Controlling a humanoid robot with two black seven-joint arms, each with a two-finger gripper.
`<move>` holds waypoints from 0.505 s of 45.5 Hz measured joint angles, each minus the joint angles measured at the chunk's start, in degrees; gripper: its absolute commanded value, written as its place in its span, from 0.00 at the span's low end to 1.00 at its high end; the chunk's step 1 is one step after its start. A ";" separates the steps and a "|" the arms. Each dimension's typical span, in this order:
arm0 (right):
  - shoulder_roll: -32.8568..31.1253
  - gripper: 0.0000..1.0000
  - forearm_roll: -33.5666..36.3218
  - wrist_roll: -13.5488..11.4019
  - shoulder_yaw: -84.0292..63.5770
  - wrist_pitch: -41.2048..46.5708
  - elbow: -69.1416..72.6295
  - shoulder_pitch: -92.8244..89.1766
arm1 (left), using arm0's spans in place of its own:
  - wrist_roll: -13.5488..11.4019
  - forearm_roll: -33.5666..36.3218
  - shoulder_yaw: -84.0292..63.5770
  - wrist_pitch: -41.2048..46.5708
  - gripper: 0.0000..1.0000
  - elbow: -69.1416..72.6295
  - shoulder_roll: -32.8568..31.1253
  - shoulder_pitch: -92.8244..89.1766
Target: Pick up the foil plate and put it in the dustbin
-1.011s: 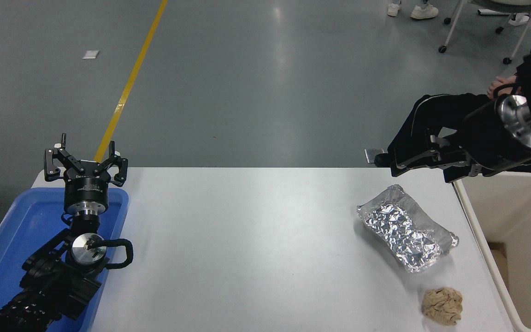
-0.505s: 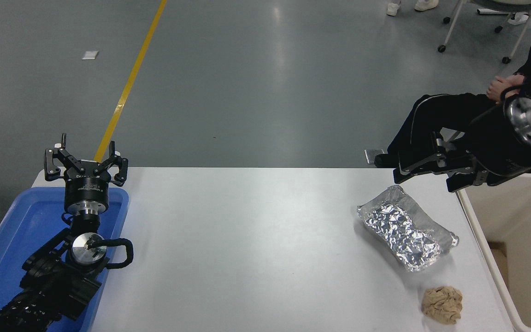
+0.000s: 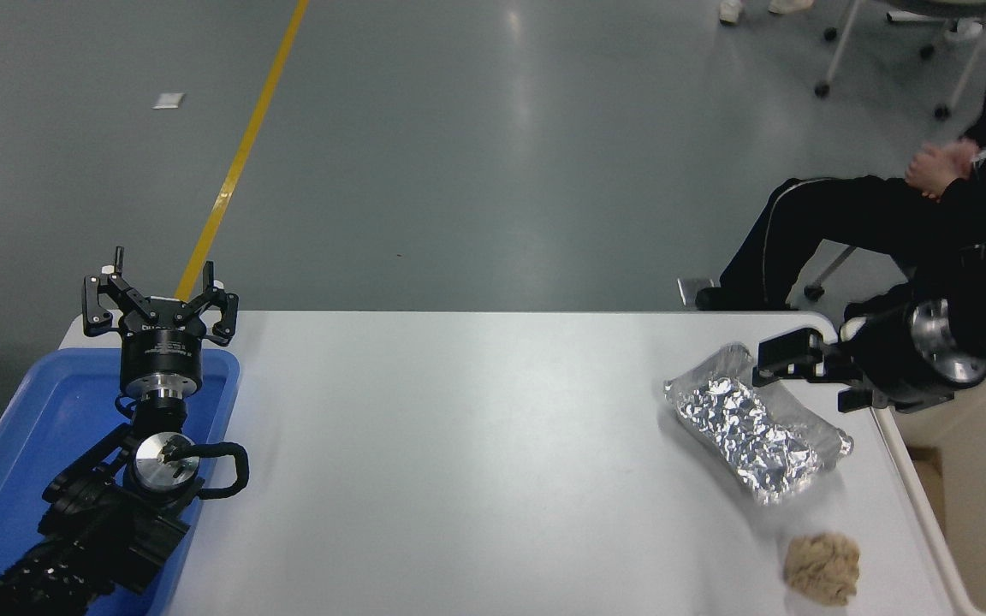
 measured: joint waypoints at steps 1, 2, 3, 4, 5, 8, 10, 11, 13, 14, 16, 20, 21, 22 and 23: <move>-0.02 0.97 0.78 0.02 0.31 -0.39 -0.98 -1.43 | 0.00 -0.01 0.00 0.00 0.99 0.01 0.00 0.00; -0.02 0.97 1.69 -0.01 0.64 -0.84 -2.07 -2.97 | 0.01 -0.01 0.00 0.00 0.99 0.02 0.00 0.00; -0.01 0.97 3.00 -0.01 1.09 -1.40 -3.59 -5.00 | 0.02 0.00 0.00 0.00 0.99 0.01 0.00 0.00; -0.01 0.97 3.76 -0.01 1.33 -1.70 -4.55 -6.26 | 0.03 0.00 0.00 0.00 0.99 0.02 0.00 0.00; -0.01 0.97 4.56 -0.02 1.54 -1.95 -5.49 -7.45 | 0.03 0.00 0.00 0.00 0.99 0.02 0.00 0.00; 0.02 0.97 7.14 0.00 2.26 -2.76 -8.49 -11.32 | 0.04 0.01 0.00 0.00 0.99 0.01 0.00 0.00; 0.06 0.96 8.59 0.01 2.66 -3.21 -10.21 -13.64 | 0.03 0.01 0.00 0.00 0.99 0.01 0.00 0.00; 0.07 0.95 9.10 0.02 2.80 -3.35 -10.83 -14.43 | 0.03 0.01 0.00 0.00 0.99 0.01 0.00 0.00; 0.10 0.94 10.15 0.01 3.15 -3.69 -12.18 -16.26 | 0.03 0.01 0.00 0.00 0.99 0.02 0.00 0.00; 0.10 0.94 10.50 0.03 3.30 -3.78 -12.64 -16.94 | 0.03 0.01 0.00 0.00 0.99 0.02 0.00 0.00; 0.14 0.93 11.34 0.02 3.75 -4.08 -13.79 -18.62 | 0.03 0.00 0.00 0.00 0.99 0.02 0.00 0.00; 0.23 0.92 12.34 0.01 4.61 -4.45 -15.47 -21.29 | 0.02 0.00 0.00 0.00 0.99 0.02 0.00 0.01; 0.24 0.92 12.52 0.01 4.82 -4.49 -15.83 -21.87 | 0.02 0.00 0.00 0.00 0.99 0.03 0.00 0.02; 0.29 0.91 12.69 0.01 5.06 -4.58 -16.25 -22.54 | 0.02 -0.01 0.00 0.00 0.99 0.03 0.00 0.03; 0.39 0.91 12.89 0.00 5.39 -4.70 -16.75 -23.33 | 0.01 -0.03 0.00 0.00 0.99 0.03 0.00 0.03</move>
